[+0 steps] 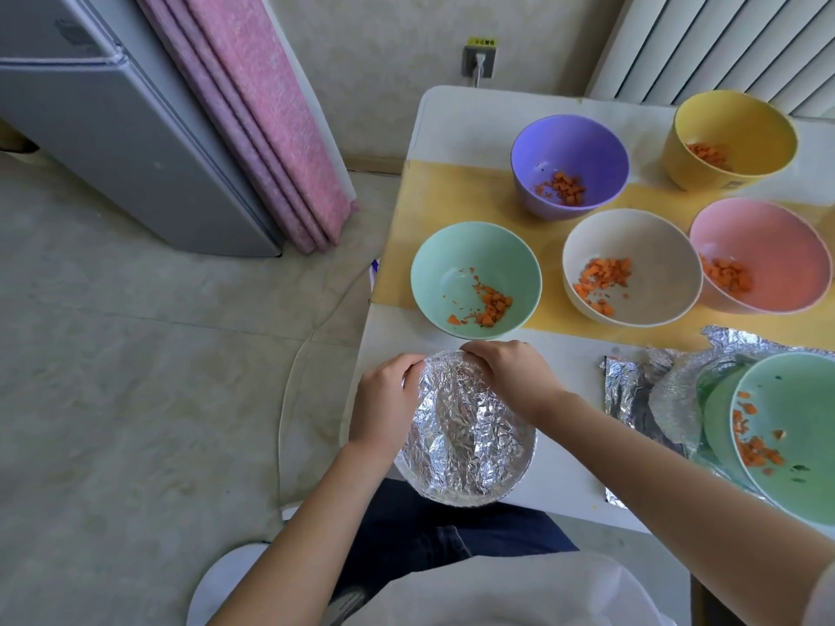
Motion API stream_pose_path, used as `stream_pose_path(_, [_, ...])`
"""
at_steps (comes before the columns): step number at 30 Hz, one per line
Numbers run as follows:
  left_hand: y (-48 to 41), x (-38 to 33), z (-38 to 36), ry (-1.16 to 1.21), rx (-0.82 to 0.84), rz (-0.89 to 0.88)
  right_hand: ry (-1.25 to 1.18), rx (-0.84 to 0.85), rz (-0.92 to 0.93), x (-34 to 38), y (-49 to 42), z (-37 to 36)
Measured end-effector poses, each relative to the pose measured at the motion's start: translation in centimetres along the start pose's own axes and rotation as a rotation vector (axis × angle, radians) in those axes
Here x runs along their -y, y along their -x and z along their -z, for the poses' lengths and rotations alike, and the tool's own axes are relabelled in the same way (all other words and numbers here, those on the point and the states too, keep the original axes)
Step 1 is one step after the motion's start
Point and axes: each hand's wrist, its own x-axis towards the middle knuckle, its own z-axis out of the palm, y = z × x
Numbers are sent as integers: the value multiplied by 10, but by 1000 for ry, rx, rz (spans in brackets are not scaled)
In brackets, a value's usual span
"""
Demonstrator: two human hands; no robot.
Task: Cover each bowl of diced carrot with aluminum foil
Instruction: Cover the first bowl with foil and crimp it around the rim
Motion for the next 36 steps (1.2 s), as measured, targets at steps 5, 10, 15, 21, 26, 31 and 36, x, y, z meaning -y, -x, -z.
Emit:
stream_pose_path(5, [-4, 1, -4, -8, 4, 19, 30, 59, -36, 3, -2, 2])
stream_pose_path(10, [-6, 2, -6, -36, 10, 12, 71, 165, -58, 10, -5, 1])
stream_pose_path(15, [-7, 1, -7, -18, 42, -22, 13, 164, 15, 16, -5, -3])
stream_pose_path(21, [-7, 1, -6, -27, 63, -33, 63, 197, 8, 14, -9, -8])
stream_pose_path(26, [-3, 1, -4, -126, 121, -130, 77, 218, -7, 18, -9, -7])
stream_pose_path(31, [-3, 1, -7, 50, 137, -62, -1, 187, -88, 19, 0, -10])
stream_pose_path(36, [-1, 0, -9, 101, 129, -15, -134, 87, -174, 16, 12, -8])
